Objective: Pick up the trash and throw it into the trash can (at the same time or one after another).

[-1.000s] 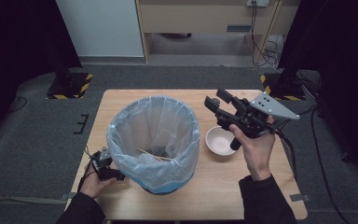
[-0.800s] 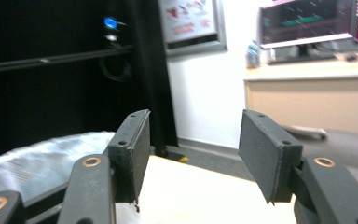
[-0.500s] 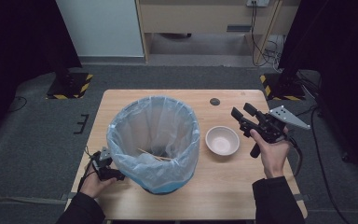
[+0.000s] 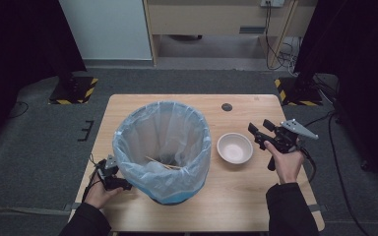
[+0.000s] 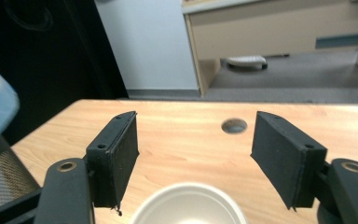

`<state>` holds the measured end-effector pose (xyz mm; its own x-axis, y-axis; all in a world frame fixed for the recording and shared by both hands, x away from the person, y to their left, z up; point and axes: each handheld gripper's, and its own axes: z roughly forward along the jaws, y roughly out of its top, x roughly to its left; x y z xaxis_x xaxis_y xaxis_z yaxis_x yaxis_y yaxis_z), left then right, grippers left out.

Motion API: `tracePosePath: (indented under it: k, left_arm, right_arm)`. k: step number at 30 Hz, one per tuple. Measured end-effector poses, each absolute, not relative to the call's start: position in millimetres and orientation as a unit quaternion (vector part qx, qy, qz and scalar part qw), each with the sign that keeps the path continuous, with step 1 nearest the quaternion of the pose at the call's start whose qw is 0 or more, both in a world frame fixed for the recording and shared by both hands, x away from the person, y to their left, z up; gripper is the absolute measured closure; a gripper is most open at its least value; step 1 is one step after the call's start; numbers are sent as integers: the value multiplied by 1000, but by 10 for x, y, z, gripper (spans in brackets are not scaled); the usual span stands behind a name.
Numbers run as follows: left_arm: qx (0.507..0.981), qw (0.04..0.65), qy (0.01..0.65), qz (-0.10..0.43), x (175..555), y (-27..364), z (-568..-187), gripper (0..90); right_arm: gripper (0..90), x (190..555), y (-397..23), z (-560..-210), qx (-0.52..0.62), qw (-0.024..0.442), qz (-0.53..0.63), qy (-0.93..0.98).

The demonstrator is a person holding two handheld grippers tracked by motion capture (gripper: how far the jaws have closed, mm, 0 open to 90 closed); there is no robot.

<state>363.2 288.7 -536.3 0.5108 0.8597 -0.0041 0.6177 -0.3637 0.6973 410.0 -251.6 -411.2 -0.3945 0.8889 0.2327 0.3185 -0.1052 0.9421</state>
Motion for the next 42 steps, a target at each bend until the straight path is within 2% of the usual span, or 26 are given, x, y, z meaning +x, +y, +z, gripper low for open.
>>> tracePosePath:
  k: [4, 8, 13, 28, 34, 42]
  left_arm:
    - [805, 328, 459, 184, 3632, 2887, -5363, 0]
    - [805, 328, 459, 184, 3632, 2887, -5363, 0]
    - [805, 328, 459, 184, 3632, 2887, -5363, 0]
    - [805, 328, 459, 184, 3632, 2887, -5363, 0]
    - [805, 328, 459, 184, 3632, 2887, -5363, 0]
    - [805, 328, 459, 184, 3632, 2887, -5363, 0]
  right_arm:
    - [318, 4169, -2578, -4325, 502, 245, 536, 633]
    - [388, 4223, -2583, -4523, 509, 235, 501, 660]
    - [412, 4271, -2582, -4744, 525, 225, 455, 683]
    - [520, 4356, -2522, -5055, 565, 189, 393, 701]
    - [589, 4355, -2524, -5109, 577, 172, 379, 702]
    - [736, 4342, -2508, -5123, 587, 156, 370, 703]
